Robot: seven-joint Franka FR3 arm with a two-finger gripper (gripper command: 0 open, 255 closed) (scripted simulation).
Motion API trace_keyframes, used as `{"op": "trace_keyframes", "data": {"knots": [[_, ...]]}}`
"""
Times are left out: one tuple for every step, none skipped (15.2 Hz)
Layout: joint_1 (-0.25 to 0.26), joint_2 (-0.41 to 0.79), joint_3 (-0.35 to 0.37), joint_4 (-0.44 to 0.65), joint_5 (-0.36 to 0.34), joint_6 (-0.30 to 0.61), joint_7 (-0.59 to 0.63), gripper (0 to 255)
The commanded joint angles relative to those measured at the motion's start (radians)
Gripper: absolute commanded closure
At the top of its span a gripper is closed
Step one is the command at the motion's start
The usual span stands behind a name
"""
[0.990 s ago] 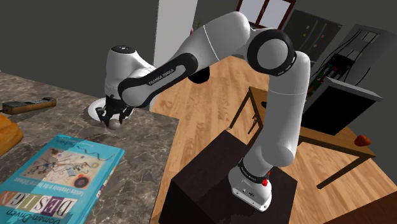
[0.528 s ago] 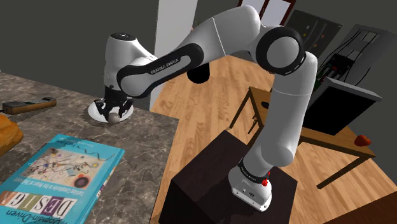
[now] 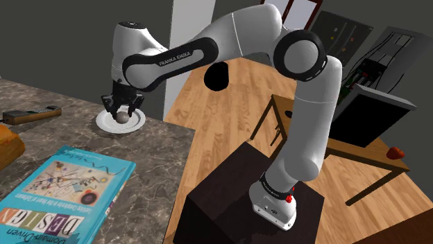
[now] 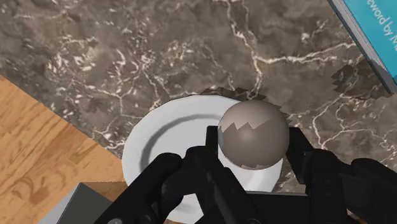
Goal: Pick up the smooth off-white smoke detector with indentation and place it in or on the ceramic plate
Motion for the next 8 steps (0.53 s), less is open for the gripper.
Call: {"op": "trace_keyframes", "data": {"knots": [[-0.014, 0.050, -0.012, 0.080, -0.005, -0.032, -0.033, 255], [-0.019, 0.076, -0.018, 0.123, -0.007, -0.050, -0.047, 255], [-0.024, 0.102, -0.023, 0.168, -0.009, -0.069, -0.062, 255], [-0.028, 0.130, -0.028, 0.215, -0.011, -0.089, -0.076, 255], [-0.032, 0.159, -0.033, 0.264, -0.013, -0.110, -0.090, 255], [-0.035, 0.189, -0.038, 0.317, -0.015, -0.133, -0.104, 255], [-0.038, 0.221, -0.043, 0.372, -0.018, -0.157, -0.118, 255], [-0.039, 0.245, -0.046, 0.414, -0.019, -0.175, -0.128, 255]]}}
